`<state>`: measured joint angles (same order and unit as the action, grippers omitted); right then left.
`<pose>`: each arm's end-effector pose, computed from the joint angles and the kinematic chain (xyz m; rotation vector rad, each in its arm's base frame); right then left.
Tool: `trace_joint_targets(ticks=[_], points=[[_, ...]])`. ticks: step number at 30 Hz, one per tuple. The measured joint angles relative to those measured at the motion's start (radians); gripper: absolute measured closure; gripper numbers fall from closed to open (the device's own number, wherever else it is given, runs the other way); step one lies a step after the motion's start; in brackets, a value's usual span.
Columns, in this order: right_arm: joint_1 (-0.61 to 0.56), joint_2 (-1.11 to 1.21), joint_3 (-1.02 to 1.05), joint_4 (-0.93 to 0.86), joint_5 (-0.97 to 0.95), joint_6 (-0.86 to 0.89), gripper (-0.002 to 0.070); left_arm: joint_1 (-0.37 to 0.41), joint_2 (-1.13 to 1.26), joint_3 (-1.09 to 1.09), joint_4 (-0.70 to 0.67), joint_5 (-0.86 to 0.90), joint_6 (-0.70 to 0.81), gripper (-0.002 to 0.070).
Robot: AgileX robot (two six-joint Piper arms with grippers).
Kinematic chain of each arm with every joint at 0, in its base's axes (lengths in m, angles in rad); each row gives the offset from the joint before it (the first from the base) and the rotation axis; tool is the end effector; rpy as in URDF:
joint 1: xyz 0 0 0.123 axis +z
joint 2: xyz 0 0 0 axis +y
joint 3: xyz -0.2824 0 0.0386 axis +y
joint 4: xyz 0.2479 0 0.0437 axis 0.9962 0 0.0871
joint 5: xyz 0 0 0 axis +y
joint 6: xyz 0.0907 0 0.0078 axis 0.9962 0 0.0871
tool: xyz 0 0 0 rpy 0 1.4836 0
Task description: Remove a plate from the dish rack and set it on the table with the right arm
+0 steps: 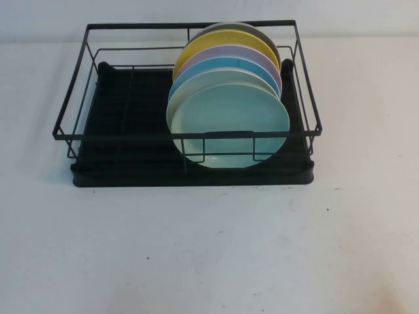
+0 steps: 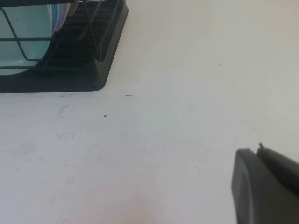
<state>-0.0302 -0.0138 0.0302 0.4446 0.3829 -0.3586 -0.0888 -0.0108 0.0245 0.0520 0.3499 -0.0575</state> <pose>0.0525 0.0131 0.1726 -0.0316 1.8481 0.1682 0.0532 -0.0031 0.1739 0.0616 1.8460 -0.0516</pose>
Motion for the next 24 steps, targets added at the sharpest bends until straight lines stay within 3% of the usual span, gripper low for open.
trace_joint_targets(ticks=[24], points=[[0.0,0.0,0.0,0.047,0.0,0.0,0.0694,0.0,0.0,0.0,0.0,0.0,0.0,0.068]])
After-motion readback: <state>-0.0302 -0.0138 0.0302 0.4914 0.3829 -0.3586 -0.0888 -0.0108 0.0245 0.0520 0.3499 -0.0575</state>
